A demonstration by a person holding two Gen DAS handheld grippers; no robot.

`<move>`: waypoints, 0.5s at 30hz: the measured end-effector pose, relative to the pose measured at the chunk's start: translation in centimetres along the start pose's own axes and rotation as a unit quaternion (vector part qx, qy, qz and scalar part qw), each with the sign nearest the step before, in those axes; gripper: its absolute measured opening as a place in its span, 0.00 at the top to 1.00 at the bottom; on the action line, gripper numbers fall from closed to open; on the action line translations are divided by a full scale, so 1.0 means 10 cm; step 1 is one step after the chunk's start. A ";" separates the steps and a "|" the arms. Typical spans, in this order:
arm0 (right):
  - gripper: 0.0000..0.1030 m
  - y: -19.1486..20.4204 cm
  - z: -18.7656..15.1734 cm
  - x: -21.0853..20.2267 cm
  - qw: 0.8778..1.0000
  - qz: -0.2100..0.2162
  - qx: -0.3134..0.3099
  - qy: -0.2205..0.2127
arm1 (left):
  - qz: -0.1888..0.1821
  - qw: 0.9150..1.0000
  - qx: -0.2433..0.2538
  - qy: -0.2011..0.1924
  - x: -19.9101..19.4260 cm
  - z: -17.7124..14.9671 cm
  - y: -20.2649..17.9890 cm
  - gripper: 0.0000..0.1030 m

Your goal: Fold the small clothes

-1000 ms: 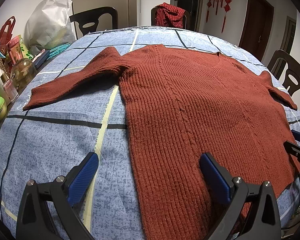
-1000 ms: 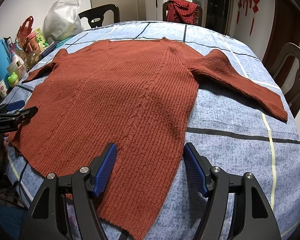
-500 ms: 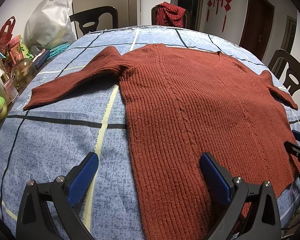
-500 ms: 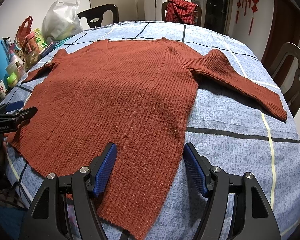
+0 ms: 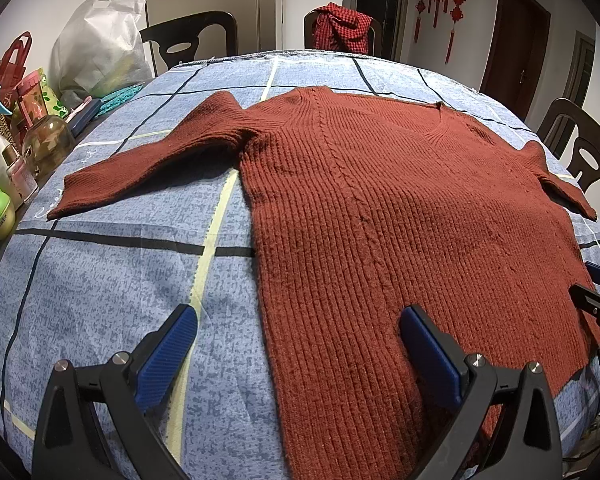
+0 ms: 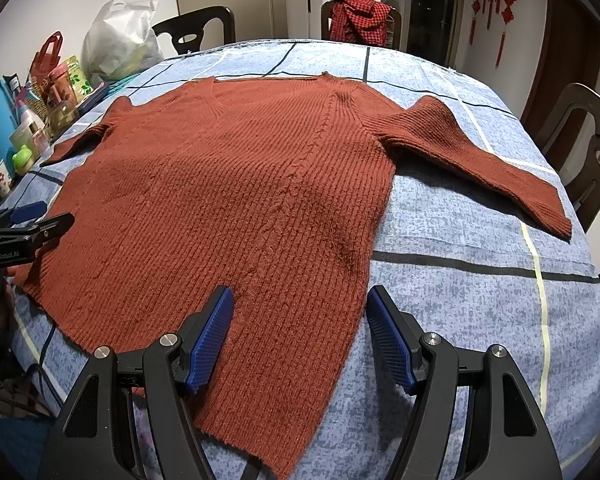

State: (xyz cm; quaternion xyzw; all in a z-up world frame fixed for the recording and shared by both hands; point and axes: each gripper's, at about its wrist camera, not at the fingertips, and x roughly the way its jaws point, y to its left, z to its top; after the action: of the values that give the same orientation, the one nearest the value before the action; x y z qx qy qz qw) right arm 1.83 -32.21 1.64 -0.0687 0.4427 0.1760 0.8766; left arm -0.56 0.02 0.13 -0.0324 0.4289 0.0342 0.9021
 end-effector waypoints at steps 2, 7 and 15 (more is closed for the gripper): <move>0.33 0.00 0.00 0.00 1.000 0.000 0.000 0.000 | 0.000 1.000 0.000 0.000 0.00 0.00 0.00 0.00; 0.33 0.00 0.00 0.00 1.000 0.000 0.000 0.000 | 0.002 1.000 -0.002 -0.001 0.00 -0.01 0.00 0.00; 0.33 0.00 0.01 0.01 1.000 0.000 0.000 0.001 | 0.005 1.000 -0.007 0.001 0.00 -0.02 0.00 0.00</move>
State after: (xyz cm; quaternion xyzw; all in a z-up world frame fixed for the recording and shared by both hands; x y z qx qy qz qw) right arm 1.89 -32.18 1.63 -0.0687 0.4433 0.1756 0.8763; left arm -0.67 -0.03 0.02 -0.0367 0.4295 0.0417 0.9013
